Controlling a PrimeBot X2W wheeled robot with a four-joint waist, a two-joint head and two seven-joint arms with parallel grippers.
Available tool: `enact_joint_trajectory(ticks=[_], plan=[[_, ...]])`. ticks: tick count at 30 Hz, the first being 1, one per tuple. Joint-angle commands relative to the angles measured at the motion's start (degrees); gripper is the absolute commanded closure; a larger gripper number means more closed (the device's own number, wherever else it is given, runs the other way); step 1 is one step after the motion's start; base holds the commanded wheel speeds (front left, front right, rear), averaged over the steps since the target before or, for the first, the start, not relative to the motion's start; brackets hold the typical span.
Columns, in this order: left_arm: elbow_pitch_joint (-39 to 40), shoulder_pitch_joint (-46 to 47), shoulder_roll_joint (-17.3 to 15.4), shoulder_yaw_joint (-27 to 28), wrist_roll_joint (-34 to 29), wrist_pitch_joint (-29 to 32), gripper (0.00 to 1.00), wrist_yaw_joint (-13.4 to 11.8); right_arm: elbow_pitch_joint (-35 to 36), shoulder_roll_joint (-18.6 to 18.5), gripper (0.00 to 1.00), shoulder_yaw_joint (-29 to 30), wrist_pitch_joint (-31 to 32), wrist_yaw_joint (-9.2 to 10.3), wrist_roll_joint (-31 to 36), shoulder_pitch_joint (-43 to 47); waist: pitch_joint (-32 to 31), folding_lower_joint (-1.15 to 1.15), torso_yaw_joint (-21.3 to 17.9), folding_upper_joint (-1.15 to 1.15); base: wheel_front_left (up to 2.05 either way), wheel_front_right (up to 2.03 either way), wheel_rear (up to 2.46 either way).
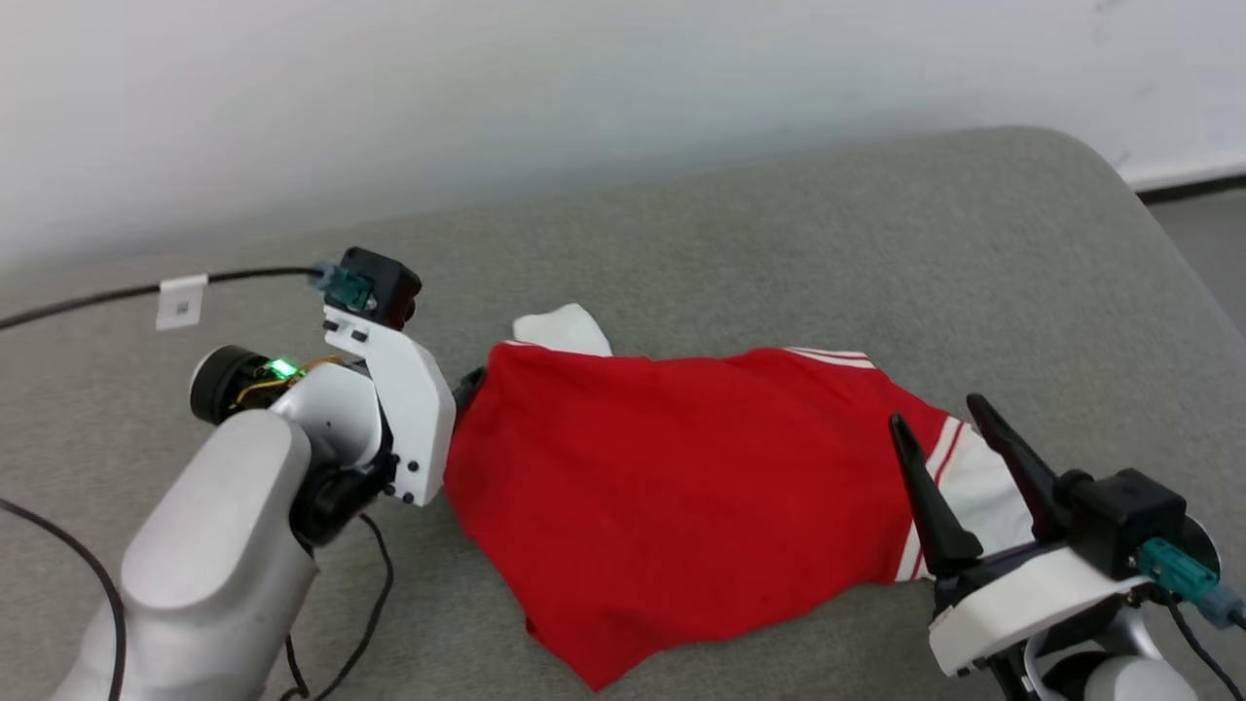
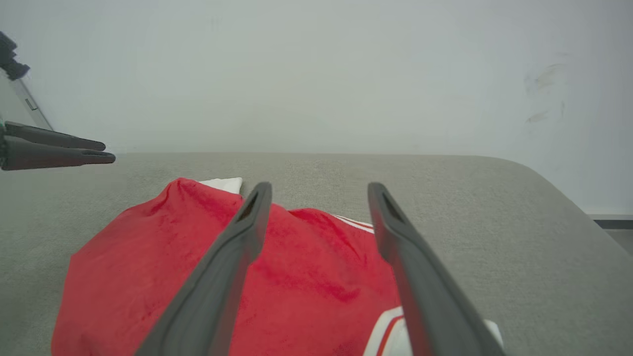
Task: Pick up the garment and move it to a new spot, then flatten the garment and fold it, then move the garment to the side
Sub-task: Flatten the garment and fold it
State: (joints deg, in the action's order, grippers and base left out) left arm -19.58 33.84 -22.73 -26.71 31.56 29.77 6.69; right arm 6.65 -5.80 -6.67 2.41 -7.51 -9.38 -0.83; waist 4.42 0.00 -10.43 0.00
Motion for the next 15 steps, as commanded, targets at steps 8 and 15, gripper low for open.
enact_joint_trajectory(ticks=[8, 15], plan=[[-9.7, 5.1, -4.6, -5.7, 7.0, 14.6, 0.0, 0.8, -2.7, 0.1, 0.0, -2.0, -3.5, 0.04, -1.7, -4.0, 7.0, 0.0, -6.7, 0.0, 0.0, 0.0, 0.0], [-15.7, 2.1, -4.8, -9.3, 12.6, 21.2, 0.43, 0.8, -4.7, 0.2, 0.0, -2.3, -4.9, 0.04, -2.7, -5.0, 8.4, 0.0, -7.8, 0.0, 0.0, 0.0, 0.0]])
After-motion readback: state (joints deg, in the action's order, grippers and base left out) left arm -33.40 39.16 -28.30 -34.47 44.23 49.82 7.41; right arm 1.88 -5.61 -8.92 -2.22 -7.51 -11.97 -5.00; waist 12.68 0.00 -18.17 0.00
